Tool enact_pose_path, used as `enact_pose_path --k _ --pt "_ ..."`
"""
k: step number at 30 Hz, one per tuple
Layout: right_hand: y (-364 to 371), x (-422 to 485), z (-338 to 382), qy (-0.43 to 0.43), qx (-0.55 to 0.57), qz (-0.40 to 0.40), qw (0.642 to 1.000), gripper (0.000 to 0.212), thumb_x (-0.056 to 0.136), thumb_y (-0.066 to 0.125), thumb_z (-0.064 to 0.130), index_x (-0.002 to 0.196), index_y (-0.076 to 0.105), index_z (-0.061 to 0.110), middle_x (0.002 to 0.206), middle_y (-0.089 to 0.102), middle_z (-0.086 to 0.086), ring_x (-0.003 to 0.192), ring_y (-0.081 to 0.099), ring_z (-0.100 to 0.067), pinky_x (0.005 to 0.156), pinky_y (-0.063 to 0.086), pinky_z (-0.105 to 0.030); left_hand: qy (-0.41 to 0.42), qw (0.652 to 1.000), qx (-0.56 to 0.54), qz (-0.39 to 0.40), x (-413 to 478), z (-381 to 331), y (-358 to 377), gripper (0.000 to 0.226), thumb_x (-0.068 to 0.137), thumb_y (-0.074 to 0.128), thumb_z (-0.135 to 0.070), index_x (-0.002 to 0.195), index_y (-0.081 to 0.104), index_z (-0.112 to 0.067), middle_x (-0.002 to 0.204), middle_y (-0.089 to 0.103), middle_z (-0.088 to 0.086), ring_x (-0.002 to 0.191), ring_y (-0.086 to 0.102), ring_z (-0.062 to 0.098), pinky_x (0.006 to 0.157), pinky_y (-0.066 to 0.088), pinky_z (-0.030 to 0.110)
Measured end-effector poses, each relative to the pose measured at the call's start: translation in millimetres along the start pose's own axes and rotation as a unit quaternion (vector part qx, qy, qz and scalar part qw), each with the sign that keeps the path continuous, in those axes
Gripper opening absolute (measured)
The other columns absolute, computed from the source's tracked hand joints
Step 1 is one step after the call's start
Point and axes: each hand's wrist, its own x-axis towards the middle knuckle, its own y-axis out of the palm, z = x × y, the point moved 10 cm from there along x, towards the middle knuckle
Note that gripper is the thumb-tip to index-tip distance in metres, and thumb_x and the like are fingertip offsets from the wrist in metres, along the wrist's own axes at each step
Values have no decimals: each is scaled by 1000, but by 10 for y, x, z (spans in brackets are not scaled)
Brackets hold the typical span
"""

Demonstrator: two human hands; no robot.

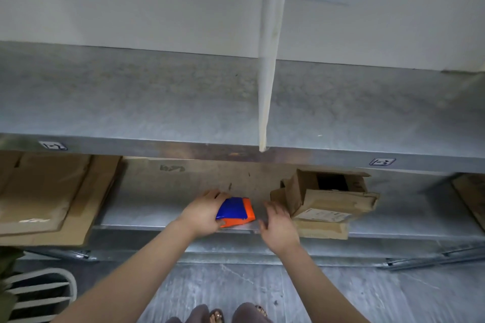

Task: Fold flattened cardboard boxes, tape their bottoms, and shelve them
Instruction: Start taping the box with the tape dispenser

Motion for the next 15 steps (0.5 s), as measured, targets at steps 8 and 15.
enact_pose_path --k 8,15 --pt "74 -16 51 -19 -22 7 1000 56 95 48 27 149 33 21 152 35 -4 146 21 -22 115 30 -33 -14 999 -32 0 -155 175 -48 65 77 71 -41 134 46 -23 125 55 4 111 52 23 86 40 26" --pt "135 -76 145 -49 -24 6 998 55 96 46 28 149 33 22 152 35 -3 146 18 -21 116 28 -31 -20 999 -45 -4 -253 167 -98 64 76 72 -38 133 48 -20 122 57 5 108 54 23 79 39 23"
